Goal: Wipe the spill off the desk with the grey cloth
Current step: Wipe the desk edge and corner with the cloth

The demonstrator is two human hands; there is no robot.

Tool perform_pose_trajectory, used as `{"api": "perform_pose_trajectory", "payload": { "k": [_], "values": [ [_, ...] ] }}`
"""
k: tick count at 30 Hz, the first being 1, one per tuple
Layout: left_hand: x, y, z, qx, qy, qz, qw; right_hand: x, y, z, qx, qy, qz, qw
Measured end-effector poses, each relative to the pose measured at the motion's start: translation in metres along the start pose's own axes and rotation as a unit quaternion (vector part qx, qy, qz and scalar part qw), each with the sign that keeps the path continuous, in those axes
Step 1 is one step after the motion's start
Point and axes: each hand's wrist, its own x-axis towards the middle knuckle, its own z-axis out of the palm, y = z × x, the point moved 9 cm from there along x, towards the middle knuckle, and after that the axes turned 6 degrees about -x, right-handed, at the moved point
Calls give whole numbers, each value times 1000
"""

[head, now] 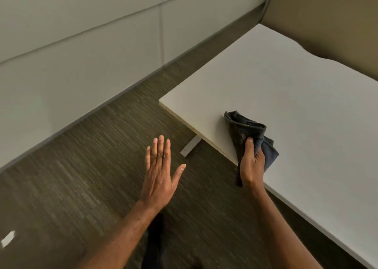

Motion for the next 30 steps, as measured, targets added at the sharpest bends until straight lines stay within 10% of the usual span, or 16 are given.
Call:
{"api": "perform_pose_trajectory", "payload": {
  "k": [16,30],
  "values": [
    [-63,-10,11,0,32,-8,999,-40,23,-26,-104,48,-133,985],
    [-54,-34,45,-43,68,7,997,-65,54,-28,-292,166,-297,894]
  ]
}}
